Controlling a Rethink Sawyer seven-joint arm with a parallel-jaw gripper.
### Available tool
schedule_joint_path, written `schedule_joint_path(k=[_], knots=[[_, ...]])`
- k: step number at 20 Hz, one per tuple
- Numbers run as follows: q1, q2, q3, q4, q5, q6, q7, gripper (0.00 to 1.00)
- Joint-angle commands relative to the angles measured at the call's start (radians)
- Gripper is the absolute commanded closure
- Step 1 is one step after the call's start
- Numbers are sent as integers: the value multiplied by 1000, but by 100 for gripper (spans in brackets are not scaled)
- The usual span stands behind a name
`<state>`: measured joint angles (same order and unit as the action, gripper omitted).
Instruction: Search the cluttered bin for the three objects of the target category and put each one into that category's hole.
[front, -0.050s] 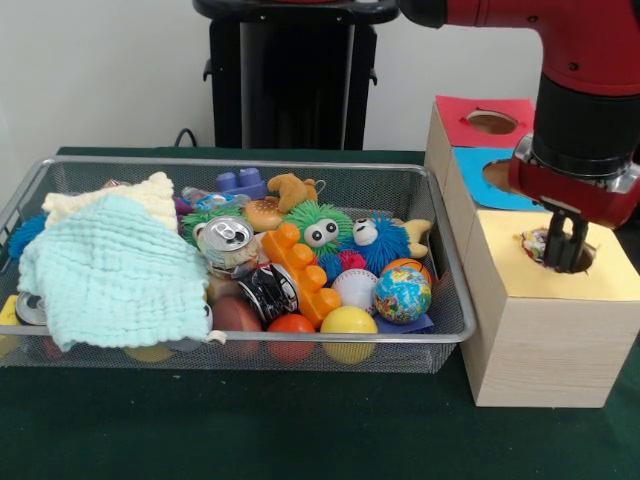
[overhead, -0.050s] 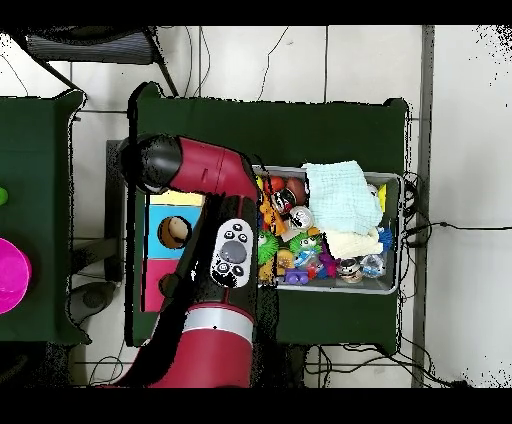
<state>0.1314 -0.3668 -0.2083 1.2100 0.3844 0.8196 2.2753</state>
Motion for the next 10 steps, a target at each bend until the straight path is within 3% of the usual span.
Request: schedule_joint_path(k=[1,10], knots=[[-14,46,5,95,-82,176,100,100],[-33,101,49,79,-61,60,92,100]])
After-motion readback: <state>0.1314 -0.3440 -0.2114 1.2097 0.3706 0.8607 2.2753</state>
